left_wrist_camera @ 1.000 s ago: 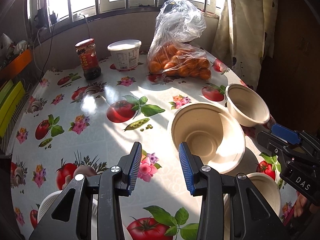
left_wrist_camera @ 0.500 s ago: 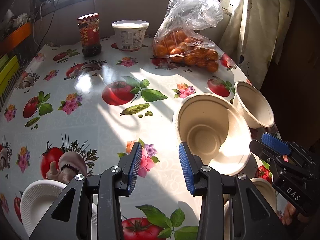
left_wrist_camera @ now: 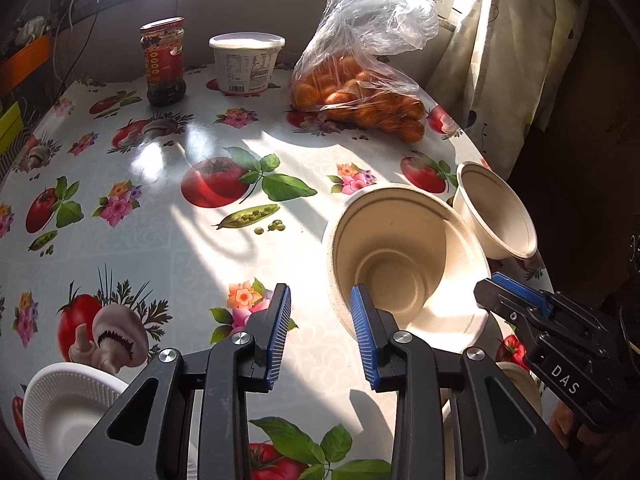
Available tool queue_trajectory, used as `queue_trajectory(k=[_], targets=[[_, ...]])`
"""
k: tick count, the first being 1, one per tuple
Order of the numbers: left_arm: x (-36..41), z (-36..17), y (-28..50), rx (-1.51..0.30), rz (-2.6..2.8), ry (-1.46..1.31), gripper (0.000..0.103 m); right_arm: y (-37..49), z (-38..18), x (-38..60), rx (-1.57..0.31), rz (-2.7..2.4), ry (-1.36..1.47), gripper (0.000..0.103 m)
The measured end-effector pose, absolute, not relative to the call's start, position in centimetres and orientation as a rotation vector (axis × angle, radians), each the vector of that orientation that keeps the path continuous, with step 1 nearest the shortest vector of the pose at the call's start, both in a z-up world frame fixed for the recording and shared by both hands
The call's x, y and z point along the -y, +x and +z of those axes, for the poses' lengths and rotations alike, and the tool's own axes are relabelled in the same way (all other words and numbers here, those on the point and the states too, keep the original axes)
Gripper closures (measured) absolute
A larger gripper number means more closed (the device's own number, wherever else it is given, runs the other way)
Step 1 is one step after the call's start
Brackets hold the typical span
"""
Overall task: Organize plates and bowls
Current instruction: 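Close the left tool on a beige bowl rim while the right tool grips another bowl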
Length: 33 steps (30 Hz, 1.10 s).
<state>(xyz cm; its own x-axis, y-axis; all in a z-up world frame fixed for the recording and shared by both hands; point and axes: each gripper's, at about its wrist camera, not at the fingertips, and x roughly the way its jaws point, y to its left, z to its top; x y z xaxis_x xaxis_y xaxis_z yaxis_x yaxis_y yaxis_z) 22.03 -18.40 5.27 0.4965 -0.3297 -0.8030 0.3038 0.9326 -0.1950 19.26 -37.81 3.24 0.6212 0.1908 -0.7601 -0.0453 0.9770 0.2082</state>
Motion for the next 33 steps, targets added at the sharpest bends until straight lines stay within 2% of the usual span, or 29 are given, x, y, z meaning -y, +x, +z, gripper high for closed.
queue_trajectory(k=[9, 33], targets=[[18.94, 5.28, 21.82, -0.97, -0.412, -0.029, 0.087, 19.49, 3.14, 37.7, -0.894, 0.134, 0.184, 0.086], [18.75, 5.27, 21.49, -0.967, -0.438, -0.078, 0.087, 18.84, 3.19, 37.98, -0.887, 0.134, 0.206, 0.086]])
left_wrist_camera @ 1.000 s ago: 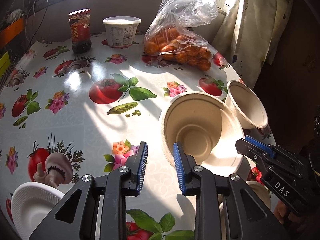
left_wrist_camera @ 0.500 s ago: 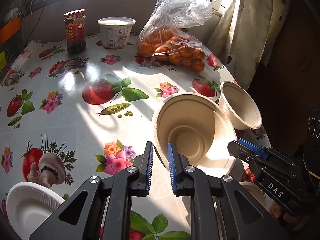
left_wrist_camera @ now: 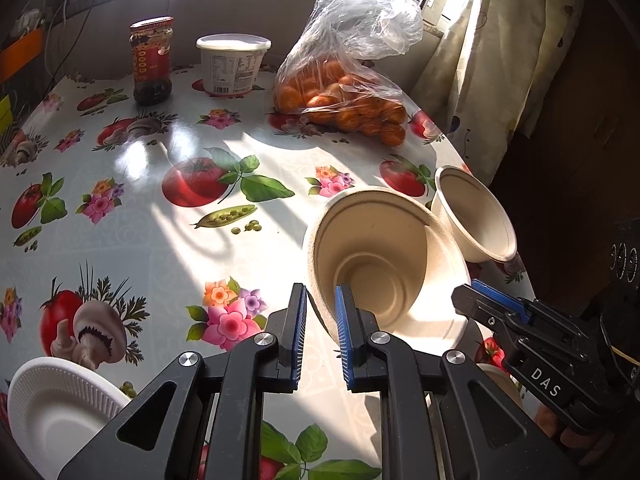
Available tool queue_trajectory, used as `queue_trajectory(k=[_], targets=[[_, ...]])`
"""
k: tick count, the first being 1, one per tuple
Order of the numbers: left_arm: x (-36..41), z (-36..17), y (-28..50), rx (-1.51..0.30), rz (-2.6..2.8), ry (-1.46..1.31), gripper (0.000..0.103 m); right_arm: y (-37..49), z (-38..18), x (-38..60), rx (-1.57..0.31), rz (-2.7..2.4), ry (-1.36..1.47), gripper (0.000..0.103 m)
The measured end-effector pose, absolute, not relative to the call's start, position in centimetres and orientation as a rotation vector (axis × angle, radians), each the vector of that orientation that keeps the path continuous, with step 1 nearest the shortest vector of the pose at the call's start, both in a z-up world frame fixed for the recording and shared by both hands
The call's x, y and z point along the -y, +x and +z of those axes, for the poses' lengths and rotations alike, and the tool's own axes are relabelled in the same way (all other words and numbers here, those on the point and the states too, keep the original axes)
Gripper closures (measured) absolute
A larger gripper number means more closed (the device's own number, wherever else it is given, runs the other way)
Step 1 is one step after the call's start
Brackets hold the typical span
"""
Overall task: Organize plates and bowls
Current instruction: 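Close the left tool on a beige bowl rim while the right tool grips another bowl, then carry the held bowls with both tools and lower them into another beige bowl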
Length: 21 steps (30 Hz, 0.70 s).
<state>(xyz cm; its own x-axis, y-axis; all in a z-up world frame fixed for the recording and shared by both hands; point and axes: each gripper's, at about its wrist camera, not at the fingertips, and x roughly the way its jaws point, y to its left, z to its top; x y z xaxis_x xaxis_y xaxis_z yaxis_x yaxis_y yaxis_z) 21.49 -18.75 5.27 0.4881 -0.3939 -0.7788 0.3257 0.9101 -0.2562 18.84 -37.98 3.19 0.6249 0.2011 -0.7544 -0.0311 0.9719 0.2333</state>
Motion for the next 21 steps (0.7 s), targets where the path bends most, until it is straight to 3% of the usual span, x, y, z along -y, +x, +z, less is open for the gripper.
queue_trajectory(k=[21], targets=[[18.4, 7.9, 18.9, -0.908, -0.475, -0.081, 0.087, 16.0, 6.1, 38.1, -0.82, 0.129, 0.207, 0.086]])
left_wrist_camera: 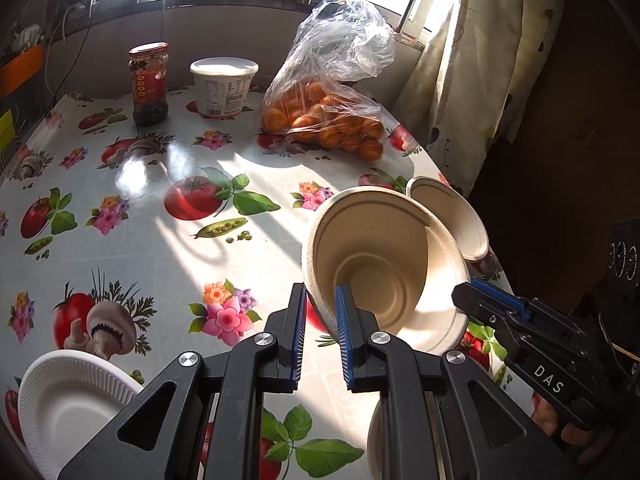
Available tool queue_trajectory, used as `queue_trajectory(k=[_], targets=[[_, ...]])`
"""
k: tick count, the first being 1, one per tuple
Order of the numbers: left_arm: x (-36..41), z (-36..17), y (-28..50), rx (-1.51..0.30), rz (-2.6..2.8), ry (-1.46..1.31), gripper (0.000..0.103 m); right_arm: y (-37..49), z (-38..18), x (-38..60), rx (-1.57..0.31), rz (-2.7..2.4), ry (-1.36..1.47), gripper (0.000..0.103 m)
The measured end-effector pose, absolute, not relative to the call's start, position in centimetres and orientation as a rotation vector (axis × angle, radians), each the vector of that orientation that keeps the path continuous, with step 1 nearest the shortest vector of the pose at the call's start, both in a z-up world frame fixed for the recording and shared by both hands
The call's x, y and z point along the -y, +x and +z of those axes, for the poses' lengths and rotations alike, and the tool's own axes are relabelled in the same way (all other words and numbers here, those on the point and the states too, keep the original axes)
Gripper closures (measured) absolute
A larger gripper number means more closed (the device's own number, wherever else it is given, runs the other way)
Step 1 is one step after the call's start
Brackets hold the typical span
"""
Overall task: Organize plates and bowls
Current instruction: 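Carry the held bowls with both tools and lower them into another beige bowl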
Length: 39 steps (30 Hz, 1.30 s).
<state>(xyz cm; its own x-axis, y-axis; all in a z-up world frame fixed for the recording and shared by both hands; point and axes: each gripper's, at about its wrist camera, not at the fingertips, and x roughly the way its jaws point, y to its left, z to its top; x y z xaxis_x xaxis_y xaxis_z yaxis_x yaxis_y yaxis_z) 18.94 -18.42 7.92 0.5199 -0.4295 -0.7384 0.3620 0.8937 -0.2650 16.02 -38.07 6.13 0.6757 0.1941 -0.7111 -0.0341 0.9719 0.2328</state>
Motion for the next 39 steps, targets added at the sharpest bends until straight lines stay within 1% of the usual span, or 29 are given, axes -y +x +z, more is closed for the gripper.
queue_trajectory(k=[26, 39], targets=[[18.6, 9.6, 13.1, -0.855, -0.569, -0.04, 0.087, 8.8, 8.0, 38.6, -0.756, 0.075, 0.229, 0.086], [18.9, 9.0, 10.5, -0.867, -0.595, -0.021, 0.087, 5.7, 7.3, 39.0, -0.76, 0.063, 0.262, 0.085]])
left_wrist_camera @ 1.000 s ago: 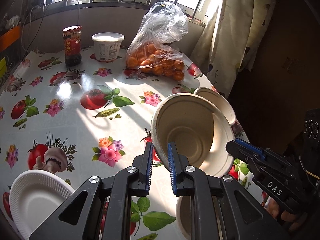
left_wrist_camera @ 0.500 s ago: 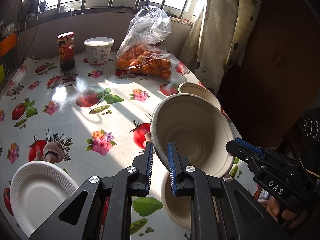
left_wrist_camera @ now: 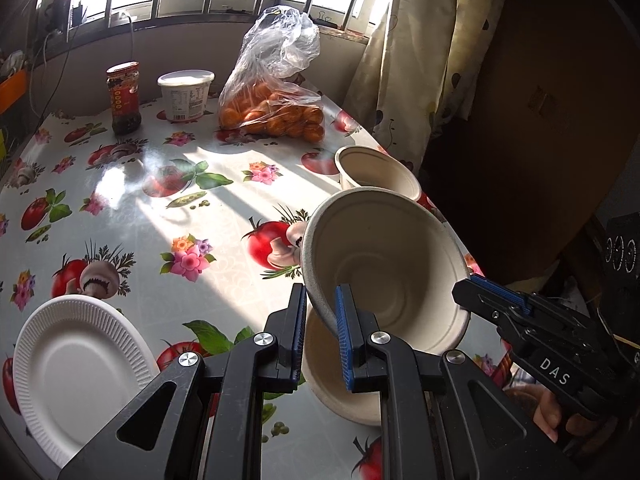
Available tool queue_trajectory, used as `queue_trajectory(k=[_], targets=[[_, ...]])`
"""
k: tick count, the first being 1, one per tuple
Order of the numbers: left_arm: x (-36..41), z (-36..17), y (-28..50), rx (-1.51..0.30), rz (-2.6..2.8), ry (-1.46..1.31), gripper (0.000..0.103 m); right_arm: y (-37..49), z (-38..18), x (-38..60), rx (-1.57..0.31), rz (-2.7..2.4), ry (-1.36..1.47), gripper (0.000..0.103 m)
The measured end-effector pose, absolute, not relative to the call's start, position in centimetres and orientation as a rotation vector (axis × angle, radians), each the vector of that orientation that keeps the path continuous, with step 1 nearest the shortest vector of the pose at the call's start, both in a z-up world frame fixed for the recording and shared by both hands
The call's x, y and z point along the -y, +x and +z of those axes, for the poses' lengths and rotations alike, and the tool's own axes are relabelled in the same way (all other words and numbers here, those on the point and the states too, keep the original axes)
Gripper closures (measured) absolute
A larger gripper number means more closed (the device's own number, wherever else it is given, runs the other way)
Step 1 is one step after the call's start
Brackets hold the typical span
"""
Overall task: Organize plates and bowls
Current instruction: 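Carry the held bowls with both tools and lower them into another beige bowl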
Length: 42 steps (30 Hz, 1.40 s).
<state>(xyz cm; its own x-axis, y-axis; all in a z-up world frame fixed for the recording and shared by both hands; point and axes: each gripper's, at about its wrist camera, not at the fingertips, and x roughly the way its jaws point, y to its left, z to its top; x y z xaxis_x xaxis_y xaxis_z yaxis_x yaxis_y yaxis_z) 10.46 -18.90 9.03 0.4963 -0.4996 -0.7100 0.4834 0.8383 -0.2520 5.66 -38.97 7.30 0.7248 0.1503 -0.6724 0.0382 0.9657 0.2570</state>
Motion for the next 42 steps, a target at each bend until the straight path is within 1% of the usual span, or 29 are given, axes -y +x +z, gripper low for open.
queue_trajectory(k=[21, 42], targets=[[18.2, 6.8, 8.1, -0.92, -0.595, -0.013, 0.087, 3.0, 5.3, 38.3, -0.791, 0.055, 0.28, 0.084], [18.5, 5.2, 8.3, -0.964, -0.577, -0.012, 0.087, 2.7, 3.9, 38.3, -0.82, 0.05, 0.286, 0.084]])
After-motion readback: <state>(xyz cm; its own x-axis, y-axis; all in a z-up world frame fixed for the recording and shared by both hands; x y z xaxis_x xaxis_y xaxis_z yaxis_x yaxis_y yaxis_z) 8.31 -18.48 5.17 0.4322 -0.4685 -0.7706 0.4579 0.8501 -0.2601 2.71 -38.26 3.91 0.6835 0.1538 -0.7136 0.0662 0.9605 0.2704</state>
